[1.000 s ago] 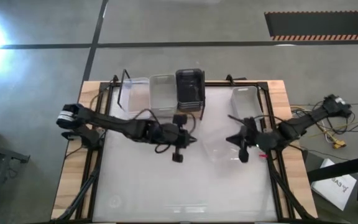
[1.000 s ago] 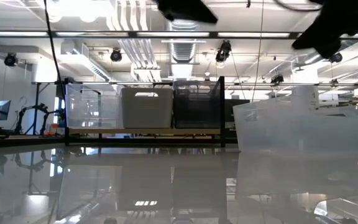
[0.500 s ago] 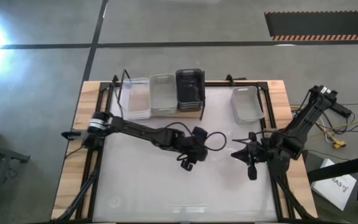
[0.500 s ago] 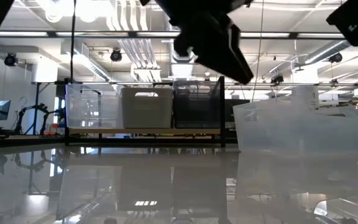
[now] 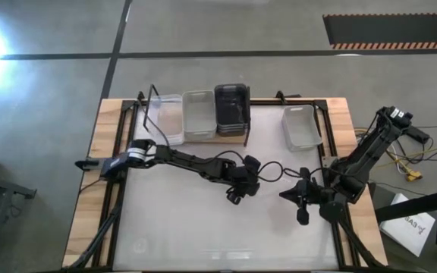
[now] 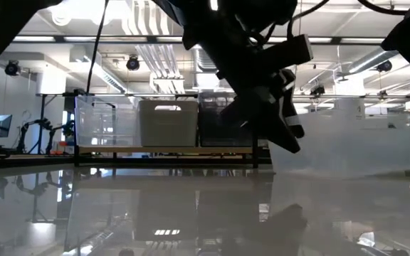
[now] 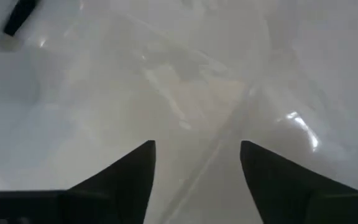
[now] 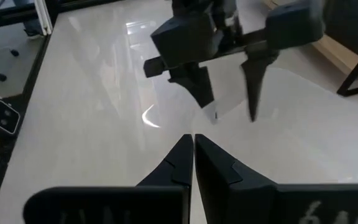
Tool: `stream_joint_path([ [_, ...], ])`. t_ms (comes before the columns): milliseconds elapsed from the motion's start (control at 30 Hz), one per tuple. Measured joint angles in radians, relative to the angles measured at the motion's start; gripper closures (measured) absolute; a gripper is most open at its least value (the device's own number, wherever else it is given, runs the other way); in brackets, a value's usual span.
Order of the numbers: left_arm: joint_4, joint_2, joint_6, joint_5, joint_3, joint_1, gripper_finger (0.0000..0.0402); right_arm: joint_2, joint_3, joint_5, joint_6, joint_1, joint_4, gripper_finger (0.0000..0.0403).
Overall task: Stack baskets on shelf by color
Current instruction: Stack the transparent bin on top of the transparent bin on the shelf
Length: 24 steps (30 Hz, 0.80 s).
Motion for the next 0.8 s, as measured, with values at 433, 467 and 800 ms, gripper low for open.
stream_joint_path([
  [433, -0.015, -0.009, -0.211, 0.149, 0.005, -0.034, 0.0369, -0.001, 0.0, -0.002, -0.009, 0.0, 0.011, 0.0394],
  [467, -0.021, -0.013, -0.22, 0.149, 0.005, -0.041, 0.0383, -0.001, 0.0, -0.002, -0.01, 0.0, 0.011, 0.0394],
  [800, -0.11, -0.112, -0.497, 0.151, 0.002, -0.149, 0.04, -0.001, -0.001, -0.009, -0.048, 0.0, 0.012, 0.0394],
])
